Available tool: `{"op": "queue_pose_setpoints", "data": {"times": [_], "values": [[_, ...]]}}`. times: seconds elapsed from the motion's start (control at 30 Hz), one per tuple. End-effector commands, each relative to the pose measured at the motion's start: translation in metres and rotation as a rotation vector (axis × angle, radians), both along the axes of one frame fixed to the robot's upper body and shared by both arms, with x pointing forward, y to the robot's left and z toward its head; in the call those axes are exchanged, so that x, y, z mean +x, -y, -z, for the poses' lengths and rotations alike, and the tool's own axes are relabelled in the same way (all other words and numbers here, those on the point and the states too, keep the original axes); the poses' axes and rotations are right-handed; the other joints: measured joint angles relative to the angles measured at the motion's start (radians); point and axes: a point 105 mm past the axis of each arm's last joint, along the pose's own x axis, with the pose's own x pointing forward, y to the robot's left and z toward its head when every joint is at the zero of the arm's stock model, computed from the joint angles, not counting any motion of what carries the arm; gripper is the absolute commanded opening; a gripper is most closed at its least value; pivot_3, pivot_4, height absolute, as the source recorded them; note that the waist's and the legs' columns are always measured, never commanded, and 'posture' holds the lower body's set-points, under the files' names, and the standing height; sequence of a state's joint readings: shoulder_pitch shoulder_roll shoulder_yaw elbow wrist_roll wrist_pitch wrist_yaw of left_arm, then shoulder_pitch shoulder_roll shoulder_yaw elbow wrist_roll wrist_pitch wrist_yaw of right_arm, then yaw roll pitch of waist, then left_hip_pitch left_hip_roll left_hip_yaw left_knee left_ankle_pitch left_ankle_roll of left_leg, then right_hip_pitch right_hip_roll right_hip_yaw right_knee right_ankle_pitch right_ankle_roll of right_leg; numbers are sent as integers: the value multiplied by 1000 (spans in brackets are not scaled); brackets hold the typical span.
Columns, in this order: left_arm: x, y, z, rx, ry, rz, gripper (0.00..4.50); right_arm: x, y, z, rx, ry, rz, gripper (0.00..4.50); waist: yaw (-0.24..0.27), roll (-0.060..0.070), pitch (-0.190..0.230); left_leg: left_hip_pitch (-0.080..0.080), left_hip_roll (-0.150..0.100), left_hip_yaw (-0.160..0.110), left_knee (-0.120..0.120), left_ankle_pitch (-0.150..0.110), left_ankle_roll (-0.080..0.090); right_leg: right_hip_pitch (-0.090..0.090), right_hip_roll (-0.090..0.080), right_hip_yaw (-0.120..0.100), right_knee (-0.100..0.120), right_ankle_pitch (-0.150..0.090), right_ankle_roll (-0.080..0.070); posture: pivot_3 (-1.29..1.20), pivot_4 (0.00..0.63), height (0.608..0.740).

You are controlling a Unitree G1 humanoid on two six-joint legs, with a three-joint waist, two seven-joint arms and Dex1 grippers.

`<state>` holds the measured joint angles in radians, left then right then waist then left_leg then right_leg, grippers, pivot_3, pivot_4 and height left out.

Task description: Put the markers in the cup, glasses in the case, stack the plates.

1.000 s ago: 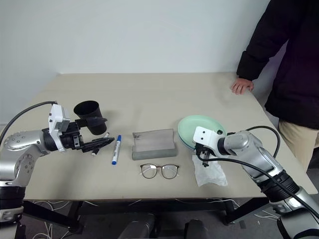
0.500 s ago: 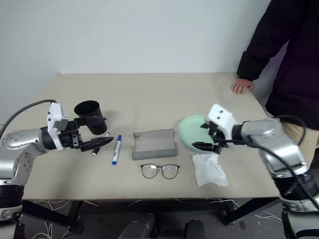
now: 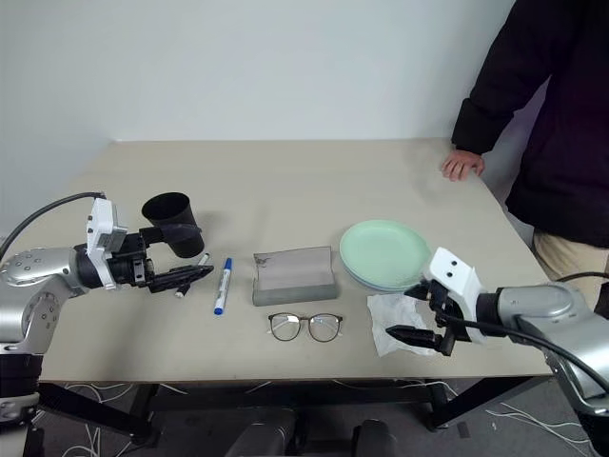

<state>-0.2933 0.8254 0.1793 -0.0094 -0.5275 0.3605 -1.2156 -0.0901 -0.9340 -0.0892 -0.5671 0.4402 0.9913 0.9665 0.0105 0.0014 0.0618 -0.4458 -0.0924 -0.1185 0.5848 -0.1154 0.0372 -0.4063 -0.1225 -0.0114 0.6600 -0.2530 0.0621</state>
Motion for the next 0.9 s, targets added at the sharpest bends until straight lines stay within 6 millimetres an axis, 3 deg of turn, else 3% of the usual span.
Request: {"op": "queue_pose_setpoints", "data": {"times": [0.03, 0.4, 0.67, 0.9], "values": [[-1, -2, -14, 6, 63, 9, 4428, 4, 2, 5, -15, 36, 30, 4459, 0, 0, 0, 0, 0, 0, 0, 0, 0, 0, 0, 0, 0, 0, 0, 0, 0, 727], [2, -1, -13, 18, 83, -11, 4428, 19, 20, 67, -88, -39, 211, 4459, 0, 0, 0, 1, 0, 0, 0, 0, 0, 0, 1, -1, 0, 0, 0, 0, 0, 727], [1, -2, -12, 24, 83, -16, 4428, 21, 23, 73, -89, -54, 244, 4459, 0, -3, -2, 1, 0, -1, 0, 0, 0, 1, 2, -1, 0, 0, 0, 0, 0, 727], [2, -1, -12, 26, 87, -15, 4428, 20, 19, 67, -81, -45, 206, 2171, 1, -4, -3, 1, 0, -1, 0, 0, 0, 2, 2, -1, 0, 0, 0, 0, 0, 727]]}}
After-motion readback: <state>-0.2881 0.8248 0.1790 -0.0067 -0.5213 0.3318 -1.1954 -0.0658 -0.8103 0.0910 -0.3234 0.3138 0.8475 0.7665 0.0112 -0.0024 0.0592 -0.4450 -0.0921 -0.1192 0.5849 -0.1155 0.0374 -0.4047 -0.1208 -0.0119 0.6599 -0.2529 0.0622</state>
